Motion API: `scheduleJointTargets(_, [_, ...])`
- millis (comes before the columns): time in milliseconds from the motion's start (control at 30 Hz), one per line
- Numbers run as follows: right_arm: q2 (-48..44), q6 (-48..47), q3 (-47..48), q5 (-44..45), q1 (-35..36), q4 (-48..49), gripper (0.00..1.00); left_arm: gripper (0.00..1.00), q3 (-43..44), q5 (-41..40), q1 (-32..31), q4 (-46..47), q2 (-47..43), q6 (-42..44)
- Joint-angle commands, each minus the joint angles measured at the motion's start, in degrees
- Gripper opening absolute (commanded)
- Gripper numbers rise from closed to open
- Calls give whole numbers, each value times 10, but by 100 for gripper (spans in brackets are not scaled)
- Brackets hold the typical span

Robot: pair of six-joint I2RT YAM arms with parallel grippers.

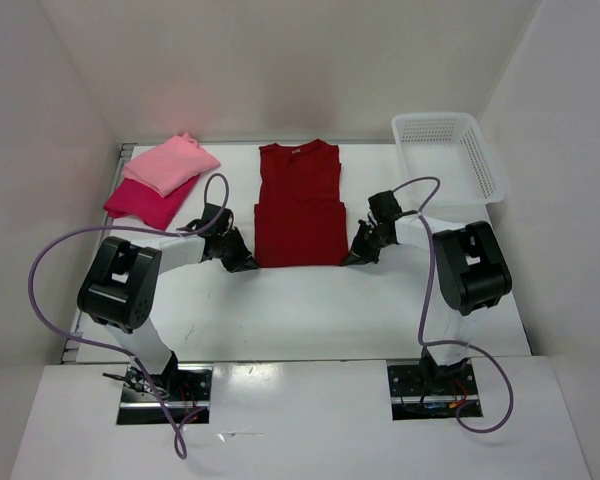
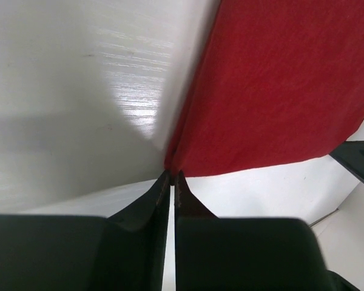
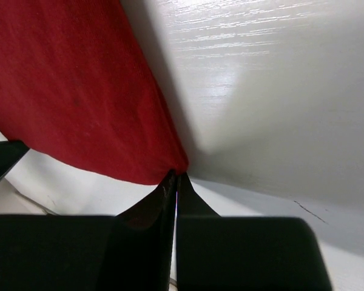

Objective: Fold and stack the t-shirts
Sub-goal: Grab one side of the 2/3 rectangular tshirt with both arms, then fold the long partially folded tshirt into a neat square

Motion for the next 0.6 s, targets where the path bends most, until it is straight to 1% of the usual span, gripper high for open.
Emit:
scheduleJointTargets(0, [-35, 2, -3, 25, -2, 11, 0, 7, -6, -10, 2, 0, -21, 14])
scheduleJointTargets(33, [-58, 2, -16, 25, -2, 11, 0, 6, -12, -10, 2, 0, -32, 19])
scheduleJointTargets(67, [-71, 7, -16, 25, -2, 2, 0, 2, -21, -10, 2, -7, -39, 19])
scheduleJointTargets(133, [-113, 7, -45, 30, -2, -13, 0, 0, -32, -10, 2, -22, -63, 32])
scheduleJointTargets(200, [-141, 7, -74, 35, 9, -37, 0, 0, -51, -10, 2, -45, -94, 40])
scheduleJointTargets(300, [-209, 7, -116, 35, 31, -73, 0, 0, -80, 23, 2, -87, -153, 52])
scheduleJointTargets(333, [-223, 14, -122, 29, 43, -86, 0, 0, -86, 33, 2, -117, -171, 57])
scheduleJointTargets(367, [-238, 28, -122, 22, 56, -98, 0, 0, -86, 42, 2, -136, -213, 58])
scheduleJointTargets(400, [-266, 38, -122, 14, 86, -120, 0, 0, -93, 56, 2, -177, -237, 58])
scheduleJointTargets(433, [-281, 46, -115, 8, 95, -133, 0, 0, -93, 62, 2, -197, -262, 58])
scheduleJointTargets(467, [-292, 51, -109, 8, 95, -148, 0, 0, -86, 62, 2, -218, -307, 58])
scheduleJointTargets(500, [-304, 51, -100, 8, 100, -161, 0, 0, -77, 62, 2, -255, -325, 58])
scheduleJointTargets(567, [-319, 42, -51, 20, 92, -198, 0, 0, -32, 67, 2, -277, -351, 51])
